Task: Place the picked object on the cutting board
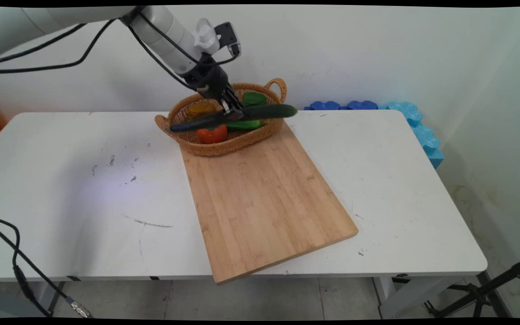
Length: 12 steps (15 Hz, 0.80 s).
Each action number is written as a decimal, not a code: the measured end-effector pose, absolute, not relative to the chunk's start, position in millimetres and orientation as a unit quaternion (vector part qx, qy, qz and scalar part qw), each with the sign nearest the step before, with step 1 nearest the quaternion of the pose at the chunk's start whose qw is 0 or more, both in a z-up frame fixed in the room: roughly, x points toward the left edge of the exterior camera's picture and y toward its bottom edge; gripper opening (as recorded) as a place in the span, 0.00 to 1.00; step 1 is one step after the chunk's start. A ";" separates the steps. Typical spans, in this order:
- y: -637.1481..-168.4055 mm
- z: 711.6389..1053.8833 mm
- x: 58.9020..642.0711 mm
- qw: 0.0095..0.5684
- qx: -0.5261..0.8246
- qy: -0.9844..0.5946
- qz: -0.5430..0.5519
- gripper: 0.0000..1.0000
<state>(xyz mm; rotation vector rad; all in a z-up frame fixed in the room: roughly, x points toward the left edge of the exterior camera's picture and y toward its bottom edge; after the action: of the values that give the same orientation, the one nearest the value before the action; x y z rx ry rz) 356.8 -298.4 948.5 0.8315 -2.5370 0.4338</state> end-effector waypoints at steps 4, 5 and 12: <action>-272.3 945.0 334.7 0.227 0.325 -0.909 0.128 0.00; -266.7 943.9 330.1 0.228 0.331 -0.908 0.121 0.00; -232.4 931.7 299.3 0.239 0.365 -0.897 0.076 0.00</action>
<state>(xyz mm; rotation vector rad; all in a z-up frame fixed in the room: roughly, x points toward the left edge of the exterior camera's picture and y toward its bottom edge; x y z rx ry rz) 299.3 -232.4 931.7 0.9982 -2.4545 0.2087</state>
